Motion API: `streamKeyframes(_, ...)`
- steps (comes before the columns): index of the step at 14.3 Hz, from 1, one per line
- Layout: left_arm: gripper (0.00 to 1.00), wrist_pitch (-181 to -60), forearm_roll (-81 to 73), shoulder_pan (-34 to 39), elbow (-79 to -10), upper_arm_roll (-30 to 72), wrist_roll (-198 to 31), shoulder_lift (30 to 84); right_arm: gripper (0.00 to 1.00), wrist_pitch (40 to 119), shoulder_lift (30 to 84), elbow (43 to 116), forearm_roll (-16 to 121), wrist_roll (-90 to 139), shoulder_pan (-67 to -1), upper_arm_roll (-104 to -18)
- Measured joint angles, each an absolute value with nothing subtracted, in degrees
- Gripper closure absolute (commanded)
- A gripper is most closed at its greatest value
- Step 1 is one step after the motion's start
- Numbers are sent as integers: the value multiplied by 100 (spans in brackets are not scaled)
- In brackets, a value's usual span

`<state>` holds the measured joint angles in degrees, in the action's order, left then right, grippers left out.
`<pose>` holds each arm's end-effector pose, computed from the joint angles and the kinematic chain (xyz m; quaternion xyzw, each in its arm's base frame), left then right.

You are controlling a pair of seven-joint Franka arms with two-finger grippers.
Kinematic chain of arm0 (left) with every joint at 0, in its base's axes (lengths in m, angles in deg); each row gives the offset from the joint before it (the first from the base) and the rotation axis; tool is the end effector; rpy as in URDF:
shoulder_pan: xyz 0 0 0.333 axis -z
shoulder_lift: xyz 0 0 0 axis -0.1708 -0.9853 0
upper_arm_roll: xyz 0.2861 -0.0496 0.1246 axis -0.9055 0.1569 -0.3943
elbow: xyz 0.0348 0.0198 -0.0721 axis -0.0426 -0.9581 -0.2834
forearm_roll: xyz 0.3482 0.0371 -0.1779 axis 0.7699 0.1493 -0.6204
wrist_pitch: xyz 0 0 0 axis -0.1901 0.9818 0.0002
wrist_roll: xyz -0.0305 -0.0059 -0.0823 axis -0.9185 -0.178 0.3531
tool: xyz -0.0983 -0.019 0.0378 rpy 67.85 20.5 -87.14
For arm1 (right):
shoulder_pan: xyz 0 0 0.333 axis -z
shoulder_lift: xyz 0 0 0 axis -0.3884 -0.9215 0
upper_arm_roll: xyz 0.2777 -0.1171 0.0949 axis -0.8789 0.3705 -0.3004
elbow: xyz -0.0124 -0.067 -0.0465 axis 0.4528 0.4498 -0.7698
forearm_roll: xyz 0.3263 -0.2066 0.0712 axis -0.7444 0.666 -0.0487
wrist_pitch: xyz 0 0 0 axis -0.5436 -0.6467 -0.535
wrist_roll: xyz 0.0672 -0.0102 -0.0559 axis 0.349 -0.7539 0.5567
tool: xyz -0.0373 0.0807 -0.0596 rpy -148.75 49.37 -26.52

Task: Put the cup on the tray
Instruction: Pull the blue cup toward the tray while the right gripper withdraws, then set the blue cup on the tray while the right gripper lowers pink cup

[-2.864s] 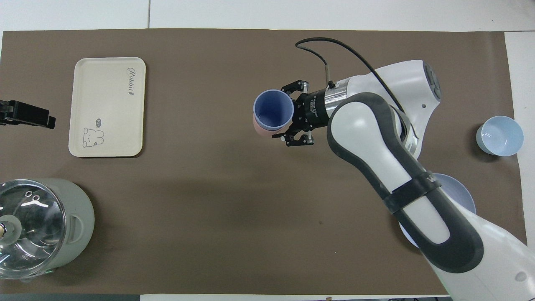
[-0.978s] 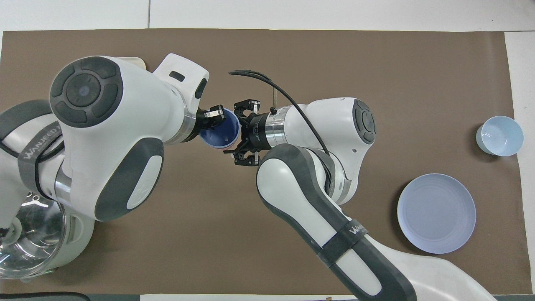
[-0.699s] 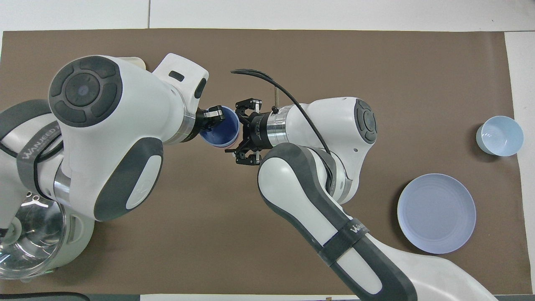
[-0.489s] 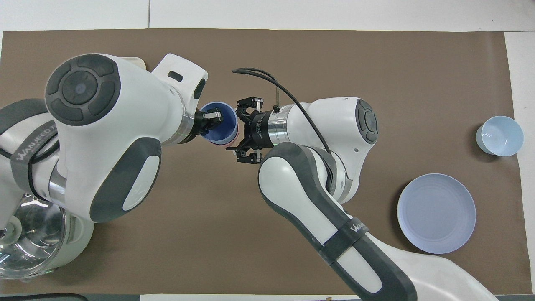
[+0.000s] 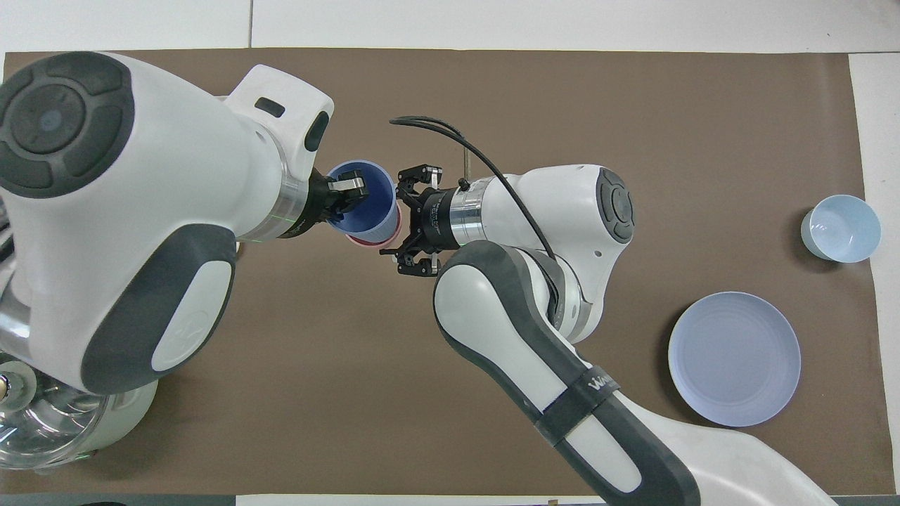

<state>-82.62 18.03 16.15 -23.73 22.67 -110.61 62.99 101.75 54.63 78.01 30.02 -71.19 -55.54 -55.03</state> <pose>0.5075 -0.3051 0.6180 0.9913 0.1064 0.0395 0.0667 0.5558 0.3740 0.4208 -0.6591 0.6499 0.2245 0.3048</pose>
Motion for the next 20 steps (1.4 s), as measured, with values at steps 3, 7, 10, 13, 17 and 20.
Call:
streamKeyframes(3,100,-7762,1783,1606,-1963,2210,-11081,6363,100,10169,5464,7846,3002,-7109,-5469,-5477)
streamKeyframes(7,100,-7471,1665,1269,-1601,2116,-11094,6424,100,9659,5468,7909,3004,-6501,-4752,-5458)
streamKeyframes(10,100,-7609,1638,517,-1785,2081,-10505,6508,100,8638,5506,7910,3010,-5522,-3675,-5427)
streamKeyframes(13,100,-8156,1592,-290,-2361,2052,-9558,6487,100,7683,5571,7906,3164,-4541,-2587,-5402)
streamKeyframes(17,100,-8998,1562,-1049,-3012,2033,-8328,6151,100,7041,5575,7901,3554,-3980,-1753,-5392)
streamKeyframes(20,100,-10294,1553,-1450,-3952,2028,-7473,5893,100,6491,5383,7651,4026,-3739,-1245,-5386)
